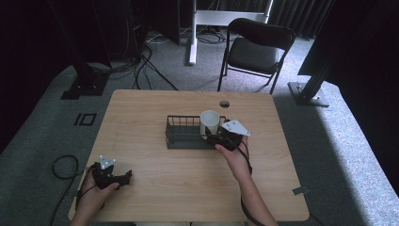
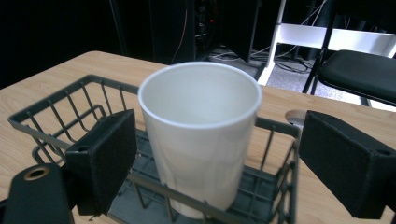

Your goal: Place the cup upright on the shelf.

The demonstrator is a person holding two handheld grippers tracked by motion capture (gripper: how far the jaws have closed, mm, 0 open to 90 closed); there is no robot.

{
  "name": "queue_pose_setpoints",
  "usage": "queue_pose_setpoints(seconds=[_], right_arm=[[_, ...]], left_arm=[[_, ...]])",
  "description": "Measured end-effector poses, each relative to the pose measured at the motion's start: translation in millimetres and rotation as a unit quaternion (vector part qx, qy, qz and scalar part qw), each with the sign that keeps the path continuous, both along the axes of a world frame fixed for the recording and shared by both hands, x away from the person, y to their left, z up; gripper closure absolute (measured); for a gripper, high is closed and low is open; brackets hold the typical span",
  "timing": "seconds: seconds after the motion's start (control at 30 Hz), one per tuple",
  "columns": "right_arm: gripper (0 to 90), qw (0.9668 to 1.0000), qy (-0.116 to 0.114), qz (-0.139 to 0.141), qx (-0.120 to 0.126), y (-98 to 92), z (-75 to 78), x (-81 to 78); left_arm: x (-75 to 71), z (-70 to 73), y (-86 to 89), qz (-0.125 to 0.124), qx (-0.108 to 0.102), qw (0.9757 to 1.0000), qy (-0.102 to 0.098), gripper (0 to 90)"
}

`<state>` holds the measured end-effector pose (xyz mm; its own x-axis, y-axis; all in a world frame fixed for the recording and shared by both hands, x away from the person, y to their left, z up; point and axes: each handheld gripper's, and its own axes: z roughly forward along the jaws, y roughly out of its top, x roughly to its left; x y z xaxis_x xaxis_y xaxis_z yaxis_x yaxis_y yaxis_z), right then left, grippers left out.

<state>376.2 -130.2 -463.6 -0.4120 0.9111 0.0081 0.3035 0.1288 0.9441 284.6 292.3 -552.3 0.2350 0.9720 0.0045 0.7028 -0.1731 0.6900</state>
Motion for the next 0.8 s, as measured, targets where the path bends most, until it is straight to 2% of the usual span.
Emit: queue_pose_setpoints(seconds=[0.23,0.8], right_arm=[[11.5,1.0,0.001,0.0,-0.003,-10.7,-7.2,-7.2],[11.5,0.9996,0.021,-0.008,-0.016,-40.4,-33.7,-23.3]], left_arm=[[0.0,0.0,0.1,-0.001,0.001,1.0,0.0,2.1],[0.0,0.0,0.2,-0.001,0.002,1.0,0.0,2.1]])
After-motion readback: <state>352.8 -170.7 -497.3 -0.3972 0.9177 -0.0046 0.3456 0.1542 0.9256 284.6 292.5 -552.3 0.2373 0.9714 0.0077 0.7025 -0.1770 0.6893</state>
